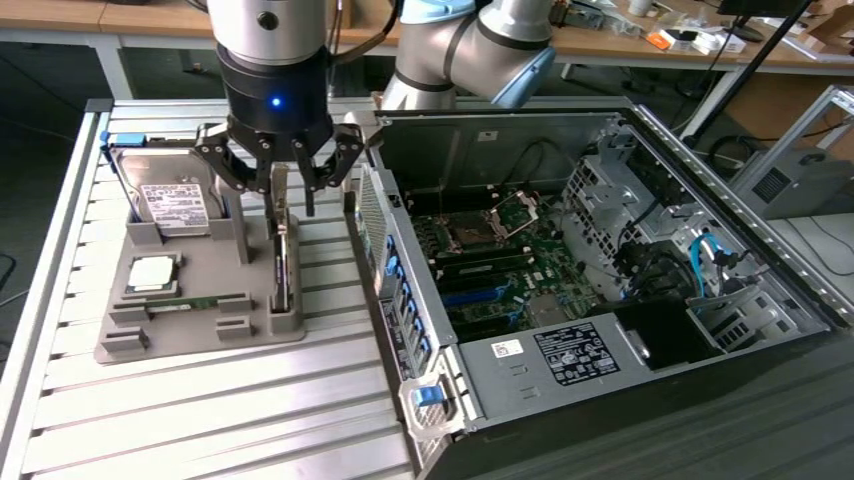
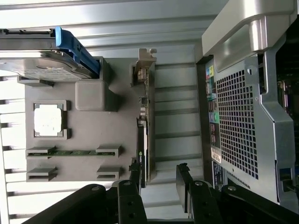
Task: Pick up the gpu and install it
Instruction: 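Pick up the gpu and move the gpu toward the slot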
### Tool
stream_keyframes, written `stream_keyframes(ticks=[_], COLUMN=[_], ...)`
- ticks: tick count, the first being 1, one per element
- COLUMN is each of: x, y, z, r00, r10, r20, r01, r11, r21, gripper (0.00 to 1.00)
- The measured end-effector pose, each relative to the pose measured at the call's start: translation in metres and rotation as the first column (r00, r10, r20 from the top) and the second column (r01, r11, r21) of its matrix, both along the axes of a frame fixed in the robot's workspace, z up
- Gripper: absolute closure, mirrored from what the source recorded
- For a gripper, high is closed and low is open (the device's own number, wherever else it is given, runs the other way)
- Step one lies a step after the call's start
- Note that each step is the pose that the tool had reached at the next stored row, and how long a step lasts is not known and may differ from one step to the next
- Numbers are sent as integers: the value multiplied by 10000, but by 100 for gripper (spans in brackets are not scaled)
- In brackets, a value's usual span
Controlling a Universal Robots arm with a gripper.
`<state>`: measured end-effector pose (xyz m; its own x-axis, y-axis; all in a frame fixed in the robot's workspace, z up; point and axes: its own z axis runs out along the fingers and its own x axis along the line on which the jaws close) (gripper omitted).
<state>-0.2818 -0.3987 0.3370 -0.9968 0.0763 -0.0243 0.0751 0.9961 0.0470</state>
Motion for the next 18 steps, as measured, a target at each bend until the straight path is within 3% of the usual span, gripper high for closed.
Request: stream_keyframes(ticks=[18], x=[-6], y=[0], z=[-77], r00=[10000], r10=[1], r20=[0], r01=[-1], r11=[10000], r21=[18], gripper=[56])
